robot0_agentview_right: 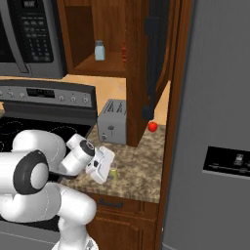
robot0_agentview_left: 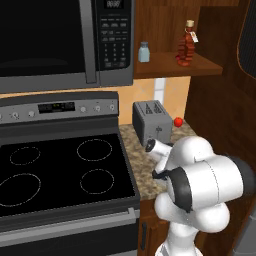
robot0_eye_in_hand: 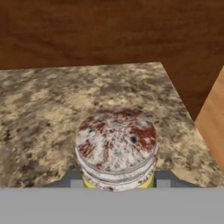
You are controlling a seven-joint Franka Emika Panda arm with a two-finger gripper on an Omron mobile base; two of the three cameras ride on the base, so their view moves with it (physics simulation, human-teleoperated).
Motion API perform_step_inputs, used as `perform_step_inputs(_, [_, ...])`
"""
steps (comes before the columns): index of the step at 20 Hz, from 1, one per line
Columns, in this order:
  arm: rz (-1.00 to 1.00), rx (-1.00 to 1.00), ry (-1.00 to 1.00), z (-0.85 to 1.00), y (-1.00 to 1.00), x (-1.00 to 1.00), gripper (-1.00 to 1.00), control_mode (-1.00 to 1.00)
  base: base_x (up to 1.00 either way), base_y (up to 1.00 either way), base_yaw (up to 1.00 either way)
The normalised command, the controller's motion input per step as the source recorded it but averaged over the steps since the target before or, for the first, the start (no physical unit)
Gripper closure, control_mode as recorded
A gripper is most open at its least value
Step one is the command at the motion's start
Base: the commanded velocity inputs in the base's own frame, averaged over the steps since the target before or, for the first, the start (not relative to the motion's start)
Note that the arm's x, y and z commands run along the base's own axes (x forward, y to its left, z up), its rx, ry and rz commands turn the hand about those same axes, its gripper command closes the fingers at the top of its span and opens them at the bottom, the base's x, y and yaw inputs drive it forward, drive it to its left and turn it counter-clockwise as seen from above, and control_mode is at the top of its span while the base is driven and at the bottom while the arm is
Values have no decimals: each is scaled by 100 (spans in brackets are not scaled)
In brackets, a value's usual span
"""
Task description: Put the shaker and condiment bottle from the counter next to their counterparts in the cabinet.
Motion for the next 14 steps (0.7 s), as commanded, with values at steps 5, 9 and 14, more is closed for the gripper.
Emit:
perform_step_inputs(5, [22,10,-17,7,-34,-37,100,-100,0,0,0])
perform_step_inputs(9, [23,6,-18,47,-9,-55,100,-100,0,0,0])
perform_step_inputs(14, [25,0,-18,39,-8,-45,100,-100,0,0,0])
